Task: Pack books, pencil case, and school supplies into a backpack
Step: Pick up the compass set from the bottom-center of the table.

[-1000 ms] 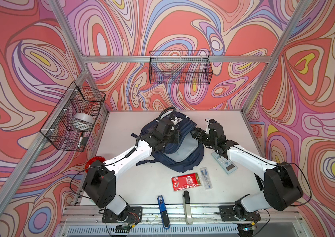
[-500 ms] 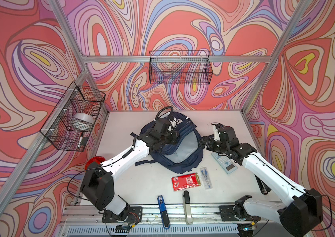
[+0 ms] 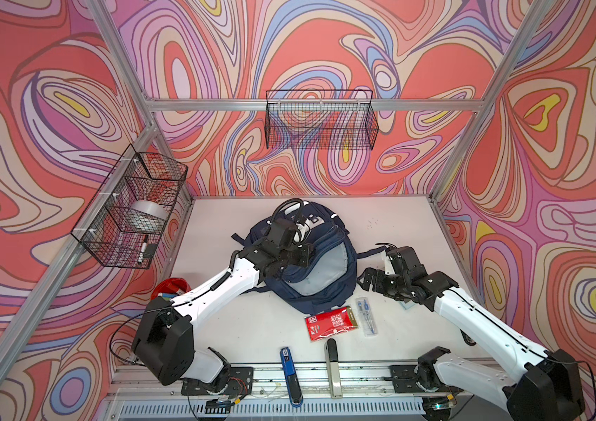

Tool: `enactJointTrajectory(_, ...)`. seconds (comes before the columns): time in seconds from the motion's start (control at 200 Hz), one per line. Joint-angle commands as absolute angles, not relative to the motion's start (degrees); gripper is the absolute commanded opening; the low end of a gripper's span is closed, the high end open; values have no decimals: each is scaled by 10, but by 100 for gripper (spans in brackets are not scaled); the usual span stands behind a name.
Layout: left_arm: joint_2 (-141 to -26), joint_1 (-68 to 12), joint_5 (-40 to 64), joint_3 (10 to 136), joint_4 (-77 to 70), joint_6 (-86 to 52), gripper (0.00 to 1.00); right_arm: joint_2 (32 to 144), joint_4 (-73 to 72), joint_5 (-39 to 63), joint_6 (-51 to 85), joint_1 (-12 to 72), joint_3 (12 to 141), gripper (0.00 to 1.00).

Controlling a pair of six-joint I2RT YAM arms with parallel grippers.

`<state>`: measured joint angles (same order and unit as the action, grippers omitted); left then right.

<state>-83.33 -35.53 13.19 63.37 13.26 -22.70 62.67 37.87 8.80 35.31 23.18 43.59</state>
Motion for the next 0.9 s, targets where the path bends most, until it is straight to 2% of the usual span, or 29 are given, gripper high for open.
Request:
enactJointTrajectory(0.0,-845,-350,131,645,147,-238,0,639,444,45,356,248,450,98)
enactJointTrajectory(0.105,-856,-347,147,668,180,-227,0,634,449,-19,337,236,465,98)
enactJointTrajectory(0.195,-858,-347,147,679,184,-231,0,684,462,-30,297,200,491,98)
enactJointTrajectory(0.285,-852,-347,150,677,183,-228,0,732,440,37,273,202,498,98)
enactJointTrajectory(0.326,-850,-347,146,675,181,-226,0,743,426,59,283,220,494,99)
enactJointTrajectory(0.411,-850,-347,132,675,184,-221,0,756,429,10,307,295,497,98)
enactJointTrajectory(0.476,-852,-347,139,680,188,-219,0,774,431,19,327,317,491,97)
enactJointTrajectory(0.626,-851,-346,142,670,172,-232,0,785,431,3,364,352,460,90)
enactJointTrajectory(0.786,-854,-346,146,666,156,-243,0,761,403,27,387,356,407,72)
enactJointTrajectory(0.896,-869,-346,159,674,156,-250,0,768,403,22,395,365,399,67)
